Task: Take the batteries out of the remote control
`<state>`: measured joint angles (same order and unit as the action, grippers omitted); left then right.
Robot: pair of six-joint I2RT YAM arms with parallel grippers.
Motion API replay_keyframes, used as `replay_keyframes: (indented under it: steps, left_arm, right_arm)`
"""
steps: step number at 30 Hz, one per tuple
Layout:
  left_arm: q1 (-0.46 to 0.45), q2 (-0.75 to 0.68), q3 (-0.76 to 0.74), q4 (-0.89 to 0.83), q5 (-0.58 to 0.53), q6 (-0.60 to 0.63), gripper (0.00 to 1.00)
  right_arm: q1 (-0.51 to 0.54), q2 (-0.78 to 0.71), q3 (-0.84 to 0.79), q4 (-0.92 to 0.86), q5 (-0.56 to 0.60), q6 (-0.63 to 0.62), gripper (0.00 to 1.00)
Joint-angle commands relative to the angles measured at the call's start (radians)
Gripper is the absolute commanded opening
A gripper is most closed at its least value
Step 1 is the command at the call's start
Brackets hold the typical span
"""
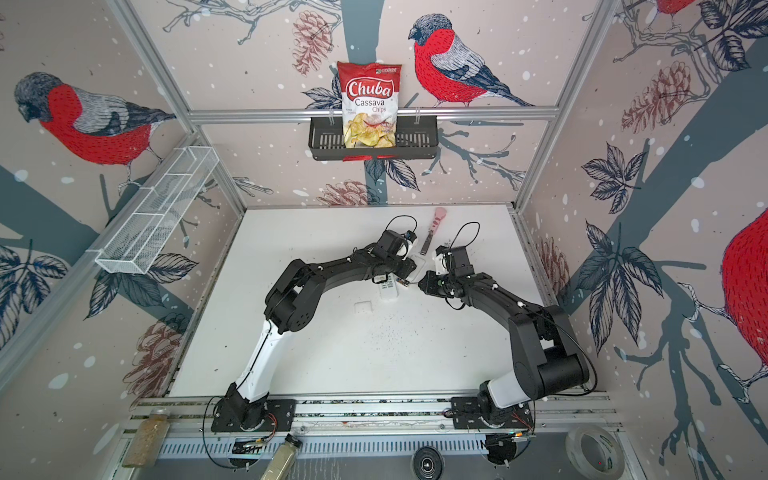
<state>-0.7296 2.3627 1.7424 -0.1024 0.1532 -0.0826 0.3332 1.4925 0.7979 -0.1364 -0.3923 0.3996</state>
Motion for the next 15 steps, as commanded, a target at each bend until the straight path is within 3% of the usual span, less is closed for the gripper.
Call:
replay_keyframes:
  steps: [1,15]
  left_arm:
    - [0.002,0.024,-0.015,-0.228,-0.042,0.015,0.41]
    - [0.006,0.023,-0.012,-0.232,-0.04,0.018,0.41]
  right_arm:
    - [0.006,-0.011,0.006,0.031,-0.026,0.007,0.1]
    - [0.029,-0.021,-0.022,0.011,0.004,-0.002,0.1]
